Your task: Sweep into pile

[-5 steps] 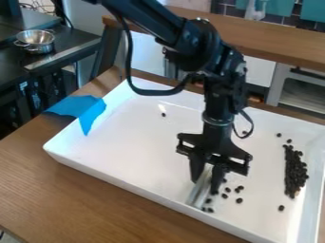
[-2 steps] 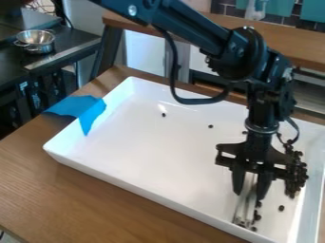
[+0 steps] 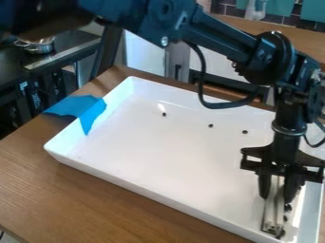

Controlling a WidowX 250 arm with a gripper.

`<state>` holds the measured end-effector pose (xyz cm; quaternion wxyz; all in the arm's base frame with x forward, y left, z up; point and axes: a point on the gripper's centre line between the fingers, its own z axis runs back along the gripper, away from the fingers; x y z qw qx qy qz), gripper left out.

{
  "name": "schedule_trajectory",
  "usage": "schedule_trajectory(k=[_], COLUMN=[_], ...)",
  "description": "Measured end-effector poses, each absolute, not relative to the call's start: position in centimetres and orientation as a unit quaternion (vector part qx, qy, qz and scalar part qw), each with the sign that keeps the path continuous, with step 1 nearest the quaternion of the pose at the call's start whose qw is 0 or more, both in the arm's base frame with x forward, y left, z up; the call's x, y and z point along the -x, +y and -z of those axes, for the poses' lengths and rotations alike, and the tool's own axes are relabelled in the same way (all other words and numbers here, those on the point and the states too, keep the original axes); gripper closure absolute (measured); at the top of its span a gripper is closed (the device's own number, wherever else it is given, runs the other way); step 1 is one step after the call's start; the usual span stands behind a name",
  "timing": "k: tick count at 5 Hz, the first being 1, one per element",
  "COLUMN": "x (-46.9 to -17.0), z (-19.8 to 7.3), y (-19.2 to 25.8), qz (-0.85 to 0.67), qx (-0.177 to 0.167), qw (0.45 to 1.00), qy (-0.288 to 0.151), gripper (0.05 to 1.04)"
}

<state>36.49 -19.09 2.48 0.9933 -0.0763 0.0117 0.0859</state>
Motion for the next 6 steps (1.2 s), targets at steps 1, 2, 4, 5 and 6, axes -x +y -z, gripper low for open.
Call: schedule_trajectory(k=[1,2,4,5,6], x=[-36.8,-37.8,-40.8,-42.2,-42.4], z=[-2.7,-5.5,-10.3,-9.7,-7.6], y=[-18.0,-14.0,-3.3,0.9,5.3], qz=[-0.086,-0.106,-0.161,-0.163,-0.16], qx=[0.092,0.118,0.143,0.104,0.064], qw=[0.992,0.987,0.976,0.981,0.985], qy=[0.017,0.003,-0.027,-0.016,0.003], gripper=[0.721,0.721,0.721,0.721,0.721])
